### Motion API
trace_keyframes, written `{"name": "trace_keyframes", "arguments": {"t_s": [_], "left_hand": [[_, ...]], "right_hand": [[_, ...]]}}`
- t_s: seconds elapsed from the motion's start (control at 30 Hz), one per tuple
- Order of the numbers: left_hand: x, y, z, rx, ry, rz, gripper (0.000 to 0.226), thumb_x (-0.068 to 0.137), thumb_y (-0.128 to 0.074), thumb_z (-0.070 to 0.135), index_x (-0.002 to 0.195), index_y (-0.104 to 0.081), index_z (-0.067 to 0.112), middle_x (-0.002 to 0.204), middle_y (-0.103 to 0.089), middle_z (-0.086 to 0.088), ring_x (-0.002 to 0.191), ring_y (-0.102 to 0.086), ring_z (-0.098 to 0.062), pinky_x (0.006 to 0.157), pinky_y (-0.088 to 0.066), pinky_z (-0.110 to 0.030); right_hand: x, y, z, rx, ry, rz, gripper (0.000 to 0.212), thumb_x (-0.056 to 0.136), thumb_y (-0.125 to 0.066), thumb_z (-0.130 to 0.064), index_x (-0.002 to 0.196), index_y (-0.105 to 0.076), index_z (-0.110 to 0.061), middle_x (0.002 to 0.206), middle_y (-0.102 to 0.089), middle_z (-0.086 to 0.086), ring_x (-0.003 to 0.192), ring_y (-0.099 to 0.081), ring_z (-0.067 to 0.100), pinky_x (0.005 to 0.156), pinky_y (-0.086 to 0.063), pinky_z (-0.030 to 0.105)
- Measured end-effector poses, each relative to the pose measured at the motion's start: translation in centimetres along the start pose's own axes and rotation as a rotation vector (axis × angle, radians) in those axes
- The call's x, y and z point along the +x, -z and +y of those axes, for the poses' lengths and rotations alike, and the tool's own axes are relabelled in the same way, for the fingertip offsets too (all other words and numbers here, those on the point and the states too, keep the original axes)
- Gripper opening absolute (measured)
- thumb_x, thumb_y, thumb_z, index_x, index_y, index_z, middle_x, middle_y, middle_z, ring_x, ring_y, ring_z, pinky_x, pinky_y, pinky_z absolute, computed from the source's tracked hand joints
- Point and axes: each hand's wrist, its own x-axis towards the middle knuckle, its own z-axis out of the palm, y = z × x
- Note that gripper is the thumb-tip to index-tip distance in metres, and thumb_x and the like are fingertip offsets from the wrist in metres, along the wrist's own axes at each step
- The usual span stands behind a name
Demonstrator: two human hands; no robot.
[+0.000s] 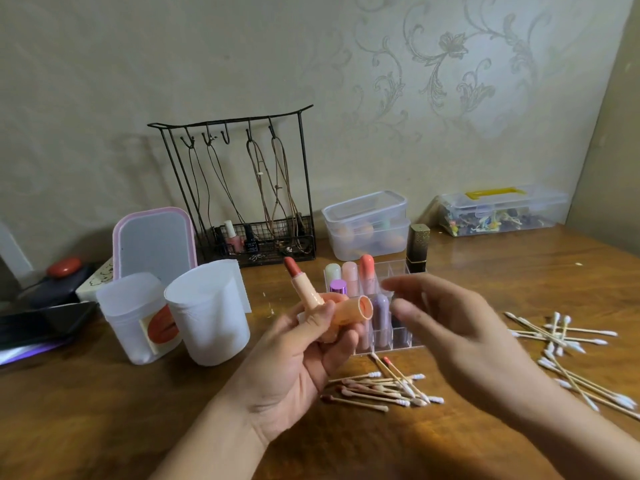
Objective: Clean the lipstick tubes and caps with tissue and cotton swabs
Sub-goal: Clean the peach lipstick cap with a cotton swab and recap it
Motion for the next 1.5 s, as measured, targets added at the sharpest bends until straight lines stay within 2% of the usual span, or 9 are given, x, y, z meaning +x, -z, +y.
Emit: {"name": "trace_keyframes", "arguments": {"t_s": [0.1,0.3,0.43,0.53,0.83,0.93,1.07,1.2,1.5], "left_hand": [[-0.1,0.1,0.3,-0.146,0.059,-0.085,0.038,0.055,-0.087,0.0,0.088,-0.072,-0.007,0.088,-0.065,-0.03,0.071,-0.068,-0.032,0.056,-0.06,-0.03],[0.2,0.8,0.4,-0.121,0.05,-0.077,0.05,0.047,-0.092,0.003,0.093,-0.072,-0.004,0.084,-0.064,-0.025,0.067,-0.066,-0.026,0.055,-0.06,-0.03],[0.1,0.6,0.7,-0.02,-0.001,-0.004,0.025,0.072,-0.074,0.015,0.091,-0.073,-0.002,0.078,-0.063,-0.021,0.061,-0.063,-0.022,0.051,-0.058,-0.026],[-0.1,0.2,0.4,0.172,-0.044,0.078,0.024,0.079,-0.062,0.022,0.085,-0.076,0.003,0.071,-0.061,-0.016,0.057,-0.06,-0.018,0.047,-0.055,-0.022],[-0.2,-0.5,-0.6,0.308,-0.071,0.23,0.026,0.083,-0.064,0.028,0.066,-0.076,0.013,0.07,-0.058,-0.01,0.058,-0.06,-0.015,0.045,-0.052,-0.021],[-0.2,-0.7,-1.0,0.318,-0.116,0.256,0.027,0.083,-0.064,0.027,0.064,-0.065,0.007,0.063,-0.06,-0.007,0.056,-0.062,-0.014,0.044,-0.052,-0.021],[-0.7,-1.6,-1.7,0.309,-0.079,0.184,0.024,0.086,-0.059,0.025,0.085,-0.071,0.004,0.058,-0.065,-0.003,0.057,-0.065,-0.013,0.047,-0.053,-0.021],[-1.0,-1.9,-1.9,0.322,-0.04,0.124,0.03,0.082,-0.061,0.026,0.102,-0.068,0.004,0.073,-0.071,-0.01,0.062,-0.066,-0.015,0.051,-0.055,-0.024],[-1.1,-1.5,-1.7,0.349,-0.041,-0.027,0.026,0.071,-0.067,0.017,0.094,-0.072,0.009,0.084,-0.07,-0.015,0.07,-0.069,-0.023,0.055,-0.057,-0.026]], "right_hand": [[0.4,1.0,0.9,0.192,-0.098,0.018,0.028,0.1,-0.047,-0.017,0.096,-0.072,-0.028,0.083,-0.072,-0.002,0.068,-0.06,0.014,0.064,-0.049,0.029],[0.1,2.2,1.5,-0.2,0.065,-0.073,0.045,0.087,-0.026,-0.073,0.105,-0.062,-0.051,0.089,-0.063,-0.04,0.086,-0.06,-0.013,0.067,-0.047,0.008],[-0.3,2.3,0.5,-0.221,0.097,-0.128,0.022,0.098,-0.05,-0.027,0.097,-0.07,-0.036,0.085,-0.065,-0.021,0.076,-0.06,0.001,0.063,-0.047,0.014],[-0.6,1.8,0.4,-0.278,0.119,-0.133,0.036,0.094,-0.059,-0.008,0.077,-0.064,-0.039,0.064,-0.06,-0.018,0.055,-0.056,0.004,0.05,-0.039,0.011],[-0.7,0.8,0.5,-0.068,0.025,-0.028,0.04,0.09,-0.029,-0.059,0.074,-0.057,-0.035,0.061,-0.057,-0.024,0.056,-0.052,0.0,0.048,-0.034,0.014],[-1.1,0.6,-0.1,-0.052,0.095,-0.076,0.047,0.077,-0.044,-0.08,0.087,-0.056,-0.036,0.053,-0.05,-0.018,0.047,-0.042,0.004,0.045,-0.03,0.014],[-1.6,-0.2,-0.5,-0.143,0.157,0.002,0.036,0.068,-0.077,-0.054,0.09,-0.061,-0.031,0.049,-0.035,-0.009,0.048,-0.027,0.005,0.046,-0.02,0.021],[-1.6,-0.3,-0.2,-0.163,0.188,0.048,0.022,0.076,-0.074,-0.049,0.081,-0.066,-0.028,0.05,-0.03,-0.008,0.046,-0.026,0.006,0.044,-0.02,0.016],[-1.3,-0.3,-0.1,-0.062,0.055,-0.03,0.043,0.079,-0.059,-0.067,0.079,-0.068,-0.025,0.048,-0.042,-0.004,0.045,-0.033,0.009,0.044,-0.028,0.022]]}}
